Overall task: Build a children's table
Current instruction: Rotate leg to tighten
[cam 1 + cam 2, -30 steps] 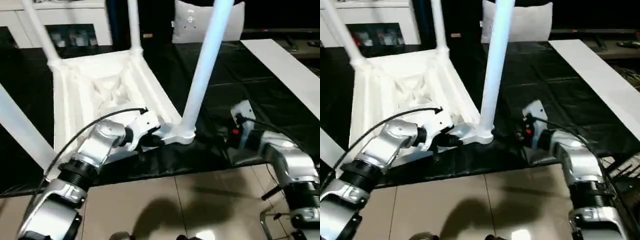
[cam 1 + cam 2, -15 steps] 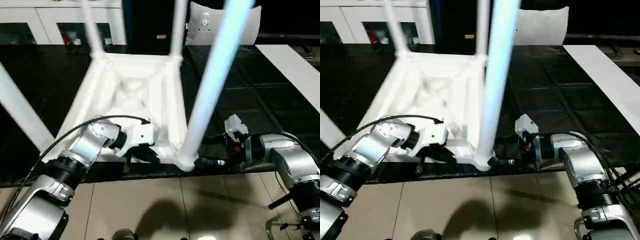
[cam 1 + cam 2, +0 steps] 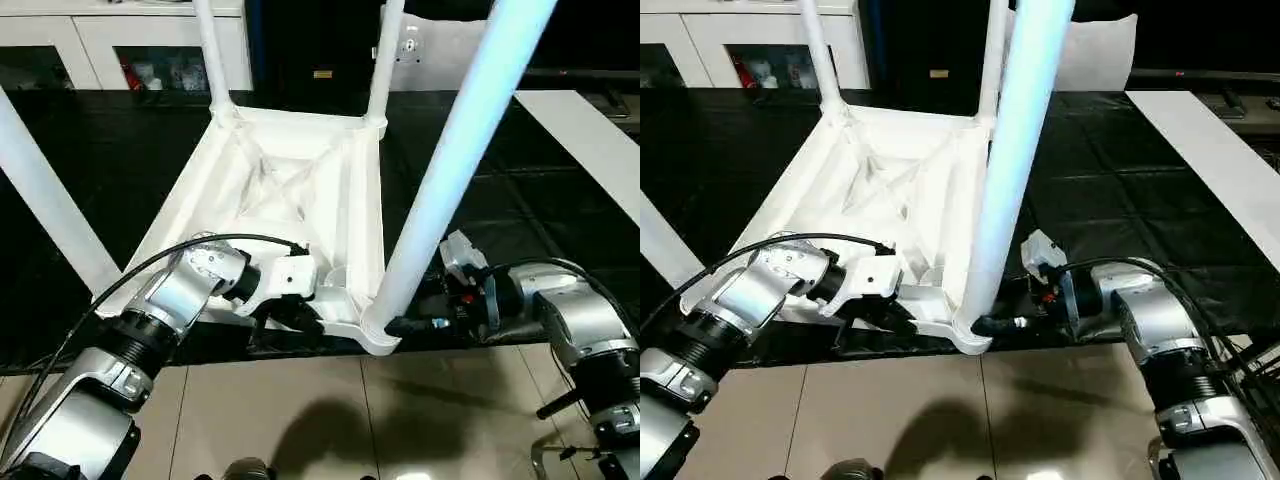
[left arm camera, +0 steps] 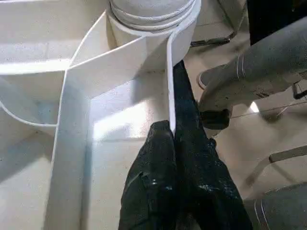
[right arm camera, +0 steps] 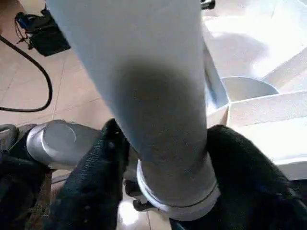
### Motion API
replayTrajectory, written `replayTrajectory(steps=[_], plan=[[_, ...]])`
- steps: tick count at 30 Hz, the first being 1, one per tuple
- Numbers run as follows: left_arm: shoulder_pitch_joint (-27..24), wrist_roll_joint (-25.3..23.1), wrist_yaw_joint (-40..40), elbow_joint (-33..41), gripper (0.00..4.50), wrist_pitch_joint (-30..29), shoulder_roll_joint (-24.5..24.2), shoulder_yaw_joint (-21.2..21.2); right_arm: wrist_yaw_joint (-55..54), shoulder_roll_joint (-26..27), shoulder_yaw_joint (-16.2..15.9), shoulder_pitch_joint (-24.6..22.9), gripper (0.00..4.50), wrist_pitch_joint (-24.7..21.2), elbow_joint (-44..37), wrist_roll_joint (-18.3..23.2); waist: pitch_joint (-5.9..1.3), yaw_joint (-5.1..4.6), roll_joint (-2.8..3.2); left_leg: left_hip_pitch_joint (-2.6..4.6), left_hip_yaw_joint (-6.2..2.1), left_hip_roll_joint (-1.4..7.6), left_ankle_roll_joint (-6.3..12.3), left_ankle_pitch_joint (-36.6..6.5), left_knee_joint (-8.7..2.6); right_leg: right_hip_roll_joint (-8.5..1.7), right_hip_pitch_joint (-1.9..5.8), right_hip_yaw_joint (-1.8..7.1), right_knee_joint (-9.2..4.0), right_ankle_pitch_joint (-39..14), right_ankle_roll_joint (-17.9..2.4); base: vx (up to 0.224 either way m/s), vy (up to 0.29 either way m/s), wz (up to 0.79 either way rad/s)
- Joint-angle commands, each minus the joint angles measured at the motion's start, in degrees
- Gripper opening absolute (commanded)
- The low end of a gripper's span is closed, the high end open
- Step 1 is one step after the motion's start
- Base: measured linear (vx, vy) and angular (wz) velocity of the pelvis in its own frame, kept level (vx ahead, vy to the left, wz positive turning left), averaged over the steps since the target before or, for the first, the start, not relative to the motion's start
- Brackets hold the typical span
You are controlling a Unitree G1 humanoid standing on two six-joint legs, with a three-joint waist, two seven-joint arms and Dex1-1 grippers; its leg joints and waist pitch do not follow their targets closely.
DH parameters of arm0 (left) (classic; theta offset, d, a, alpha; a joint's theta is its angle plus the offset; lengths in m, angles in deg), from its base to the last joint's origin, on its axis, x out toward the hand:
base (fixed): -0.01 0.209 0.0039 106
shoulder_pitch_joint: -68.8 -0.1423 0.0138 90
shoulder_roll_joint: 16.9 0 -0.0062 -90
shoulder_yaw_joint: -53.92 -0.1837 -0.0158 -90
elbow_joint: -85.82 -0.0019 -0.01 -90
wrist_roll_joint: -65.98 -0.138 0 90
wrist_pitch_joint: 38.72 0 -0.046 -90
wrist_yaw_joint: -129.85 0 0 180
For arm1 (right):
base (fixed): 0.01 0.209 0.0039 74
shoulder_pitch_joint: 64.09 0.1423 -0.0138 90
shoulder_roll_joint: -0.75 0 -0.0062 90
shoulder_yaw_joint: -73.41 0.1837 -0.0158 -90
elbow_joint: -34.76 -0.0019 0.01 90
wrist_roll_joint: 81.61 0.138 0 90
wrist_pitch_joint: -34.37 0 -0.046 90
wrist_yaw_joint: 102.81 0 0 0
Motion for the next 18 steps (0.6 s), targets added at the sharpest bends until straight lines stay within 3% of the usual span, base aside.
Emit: replayTrajectory(steps=[1, 6, 11, 15, 17, 18], plan=[[0.0, -1.4, 1.1, -0.6, 0.0, 1.4, 0.4, -2.2, 1.6, 0.5, -0.9, 0.6, 2.39, -0.6, -0.3, 1.4, -4.83, -0.5, -0.44, 0.48, -1.41, 3.96, 5.08, -4.3, -3.69, -6.32, 3.82, 5.24, -4.14, -18.1, -1.7, 0.0, 0.0, 0.0], [-0.3, -0.7, 0.8, -0.5, 0.0, -0.3, 1.0, -1.5, 2.0, 1.4, -0.5, -0.1, 2.11, -2.3, -1.9, 2.6, -4.95, -0.44, -0.41, 0.46, -1.38, 3.98, 4.98, -4.2, -3.65, -6.35, 3.87, 5.22, -4.16, -18.2, -1.7, 0.0, 0.0, 0.0], [-0.2, 1.2, -3.6, 0.2, 0.0, -8.7, 3.3, 1.5, -4.2, 3.0, 1.0, -2.2, 2.01, -7.8, -5.6, 3.8, -4.78, -0.52, -0.61, 0.69, -1.39, 4.13, 4.35, -4.3, -3.81, -6.46, 3.78, 5.31, -4.38, -19.2, -1.6, 0.0, 0.0, 0.0], [0.6, 1.9, -10.8, -0.8, 0.0, -15.2, 6.9, 4.6, -18.5, 7.6, 3.8, -1.8, 2.0, -11.0, -3.8, 0.8, -4.11, -1.3, -0.64, 1.31, -1.09, 2.94, 2.42, -8.1, -3.77, -6.35, 3.69, 4.31, -6.48, -29.0, 2.4, 0.0, 0.0, 0.0], [0.6, 2.0, -11.7, -0.8, 0.0, -16.1, 7.3, 5.0, -20.6, 8.3, 4.4, -1.5, 2.0, -11.3, -3.0, 0.5, -3.75, -2.57, -0.79, 1.39, -1.51, 2.88, 1.19, -10.8, -3.72, -6.21, 3.78, 3.18, -7.46, -32.9, 4.7, 0.0, 0.0, 0.0], [0.9, 2.5, -16.2, -0.5, 0.0, -19.5, 9.6, 6.8, -31.0, 11.9, 6.9, 1.2, 1.99, -12.1, 1.6, -1.4, -3.89, -3.19, -0.78, 1.21, -1.58, 2.63, 0.91, -12.0, -3.49, -6.23, 4.24, 2.55, -7.94, -34.6, 6.8, 0.0, 0.0, 0.0]])
